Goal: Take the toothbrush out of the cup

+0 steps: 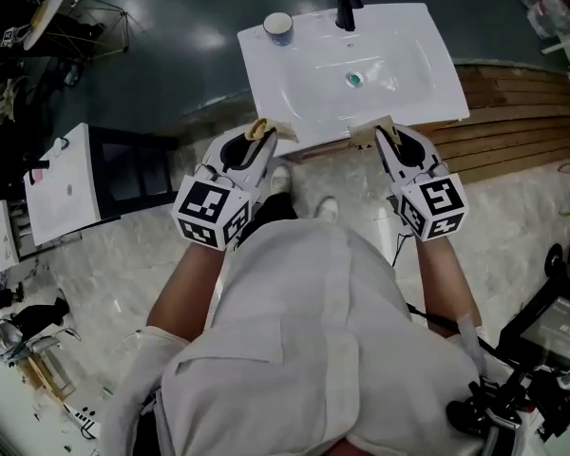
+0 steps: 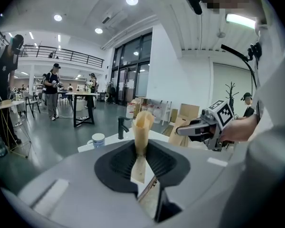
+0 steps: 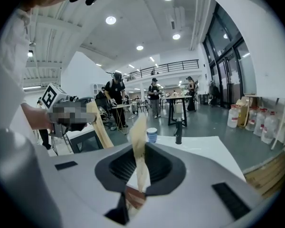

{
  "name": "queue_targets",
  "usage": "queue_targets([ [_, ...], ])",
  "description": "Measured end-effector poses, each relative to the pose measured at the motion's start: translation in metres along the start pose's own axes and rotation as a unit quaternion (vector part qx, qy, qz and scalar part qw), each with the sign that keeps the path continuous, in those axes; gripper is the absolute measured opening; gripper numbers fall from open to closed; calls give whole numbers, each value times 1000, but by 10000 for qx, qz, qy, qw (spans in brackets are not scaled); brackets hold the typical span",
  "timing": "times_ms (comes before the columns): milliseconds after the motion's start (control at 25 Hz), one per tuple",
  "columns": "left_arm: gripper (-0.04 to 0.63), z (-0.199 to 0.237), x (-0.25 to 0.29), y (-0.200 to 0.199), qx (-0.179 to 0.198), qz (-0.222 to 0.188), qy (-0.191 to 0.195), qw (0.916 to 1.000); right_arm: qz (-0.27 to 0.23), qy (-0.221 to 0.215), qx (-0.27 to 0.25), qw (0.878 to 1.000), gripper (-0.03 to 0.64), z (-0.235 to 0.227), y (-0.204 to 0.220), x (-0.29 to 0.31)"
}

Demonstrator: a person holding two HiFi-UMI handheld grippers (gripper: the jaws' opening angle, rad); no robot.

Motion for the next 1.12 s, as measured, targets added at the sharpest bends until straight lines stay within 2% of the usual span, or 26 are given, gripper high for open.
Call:
queue_targets([
  [200, 67, -9, -13, 14, -33, 41, 223, 9997, 2, 6, -65, 10000, 35, 18, 2, 1],
  [560, 67, -21, -13, 8, 35, 113, 781, 9969, 140, -93, -170, 9997, 35, 34, -12, 14],
  [840, 67, -7, -33, 18, -1, 96, 827, 9965, 141, -352, -286, 9989, 35, 68, -23, 38],
  [1120, 67, -8, -38, 19, 15, 99, 856, 9963, 249, -471, -401, 9978, 35, 75, -25, 44],
])
Point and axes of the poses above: the fingertips, and each gripper's own axes: x forward along the fingers, z to its left, y out of its underside, the point moved 2 cm from there along -x, backward along the fingers, and after that the axes turned 1 degree about z, right-handed, at the moved point
